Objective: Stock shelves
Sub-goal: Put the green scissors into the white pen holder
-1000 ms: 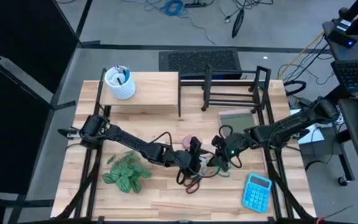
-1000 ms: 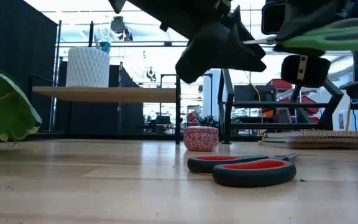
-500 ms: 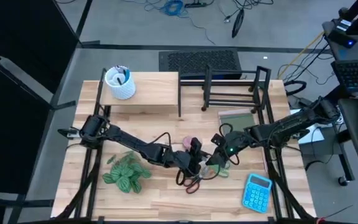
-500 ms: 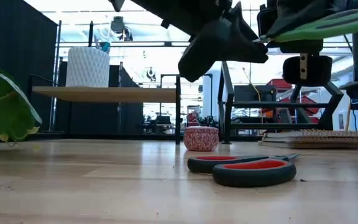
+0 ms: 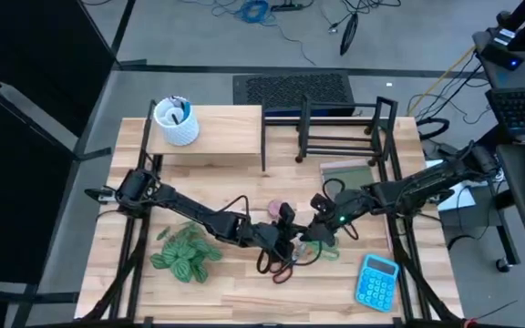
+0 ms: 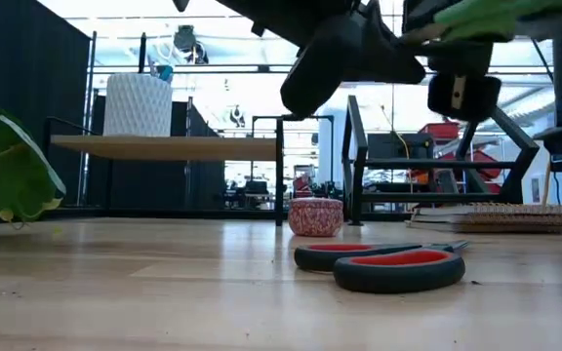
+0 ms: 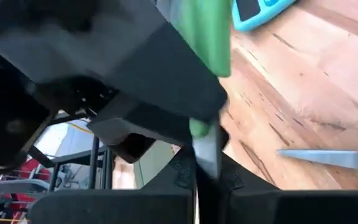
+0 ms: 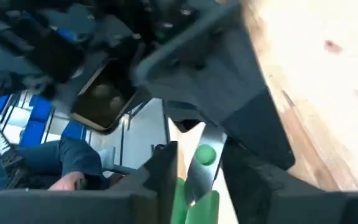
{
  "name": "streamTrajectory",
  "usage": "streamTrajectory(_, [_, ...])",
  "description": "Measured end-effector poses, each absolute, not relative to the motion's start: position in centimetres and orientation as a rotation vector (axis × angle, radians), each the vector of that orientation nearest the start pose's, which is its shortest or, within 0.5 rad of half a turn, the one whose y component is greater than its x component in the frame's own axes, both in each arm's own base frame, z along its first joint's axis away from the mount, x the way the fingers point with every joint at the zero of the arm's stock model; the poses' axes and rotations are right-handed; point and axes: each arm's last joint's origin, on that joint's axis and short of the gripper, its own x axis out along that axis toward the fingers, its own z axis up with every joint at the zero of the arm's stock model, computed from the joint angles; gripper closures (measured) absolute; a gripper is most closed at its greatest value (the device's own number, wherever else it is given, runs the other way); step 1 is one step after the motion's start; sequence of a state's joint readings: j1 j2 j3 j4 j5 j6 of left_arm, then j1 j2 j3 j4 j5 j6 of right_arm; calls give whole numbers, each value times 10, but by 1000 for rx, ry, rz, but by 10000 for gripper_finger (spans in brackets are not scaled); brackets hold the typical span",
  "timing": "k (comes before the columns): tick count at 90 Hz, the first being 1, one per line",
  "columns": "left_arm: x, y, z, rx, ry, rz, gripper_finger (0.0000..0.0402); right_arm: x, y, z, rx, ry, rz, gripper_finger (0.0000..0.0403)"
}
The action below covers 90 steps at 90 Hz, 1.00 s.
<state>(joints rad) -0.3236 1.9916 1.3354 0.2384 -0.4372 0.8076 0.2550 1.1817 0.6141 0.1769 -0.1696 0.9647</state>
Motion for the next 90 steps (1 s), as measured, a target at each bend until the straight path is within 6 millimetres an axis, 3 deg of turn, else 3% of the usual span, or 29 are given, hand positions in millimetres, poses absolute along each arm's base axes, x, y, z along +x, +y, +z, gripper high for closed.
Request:
streamTrajectory(23, [425, -130, 202, 903, 426, -65, 400, 222, 63, 258, 790, 417, 291, 220])
streamTrajectory(43, [425, -130, 202, 878, 426, -59, 401, 205, 58, 280, 730, 299, 331, 224])
streamTrajectory(77, [425, -129, 202, 672, 427, 3, 401, 177, 51, 307, 606, 128, 395, 227])
streamTrajectory(90, [422, -126, 214, 599, 407, 45, 401, 168, 49, 314, 549, 79, 416, 227])
